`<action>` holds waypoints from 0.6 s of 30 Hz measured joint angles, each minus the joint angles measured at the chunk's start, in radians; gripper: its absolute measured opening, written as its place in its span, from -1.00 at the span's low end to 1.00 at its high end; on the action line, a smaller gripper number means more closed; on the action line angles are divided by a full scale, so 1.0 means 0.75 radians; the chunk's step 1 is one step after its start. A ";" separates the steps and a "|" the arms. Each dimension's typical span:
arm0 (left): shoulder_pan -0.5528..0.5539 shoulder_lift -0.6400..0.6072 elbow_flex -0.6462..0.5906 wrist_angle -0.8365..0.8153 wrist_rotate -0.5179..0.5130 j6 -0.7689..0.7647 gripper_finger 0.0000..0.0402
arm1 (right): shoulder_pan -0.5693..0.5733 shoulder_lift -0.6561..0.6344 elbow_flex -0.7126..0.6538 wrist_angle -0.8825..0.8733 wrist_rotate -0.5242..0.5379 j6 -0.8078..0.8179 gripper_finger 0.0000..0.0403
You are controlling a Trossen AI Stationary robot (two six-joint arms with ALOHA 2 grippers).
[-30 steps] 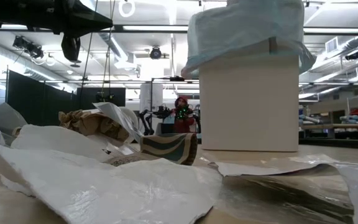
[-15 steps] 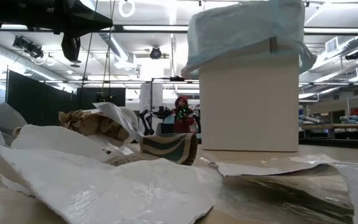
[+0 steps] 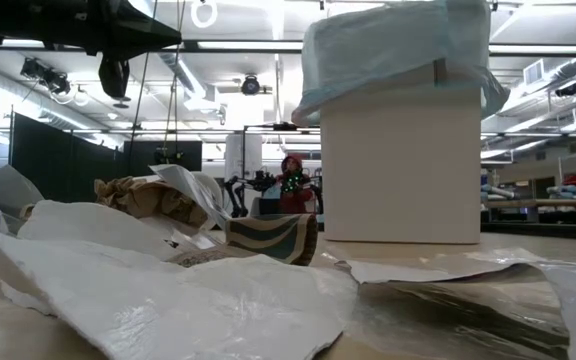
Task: Place trash/remove bag and relplace
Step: Put the transparent plastic into the trash bin
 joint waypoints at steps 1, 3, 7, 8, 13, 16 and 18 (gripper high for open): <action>0.000 0.000 0.000 0.000 0.000 0.000 -0.96 | 0.028 -0.001 -0.070 0.023 0.011 0.071 -0.09; 0.000 0.000 0.000 0.000 0.000 0.000 -0.96 | 0.081 0.003 -0.210 0.087 0.014 0.223 -0.08; 0.000 0.000 0.000 0.000 0.000 0.000 -0.96 | 0.165 0.004 -0.496 0.364 0.001 0.445 -0.03; 0.000 0.000 0.000 -0.001 0.000 0.000 -0.96 | 0.177 0.004 -0.561 0.445 0.006 0.488 -0.02; 0.000 0.000 0.000 0.000 0.000 0.000 -0.96 | 0.196 0.004 -0.847 0.827 0.002 0.564 0.02; 0.000 0.000 0.000 0.000 0.000 0.000 -0.96 | 0.185 0.005 -0.960 0.981 -0.010 0.564 0.04; 0.000 0.000 0.000 0.000 0.000 0.000 -0.96 | 0.177 0.005 -1.026 1.024 0.003 0.558 0.05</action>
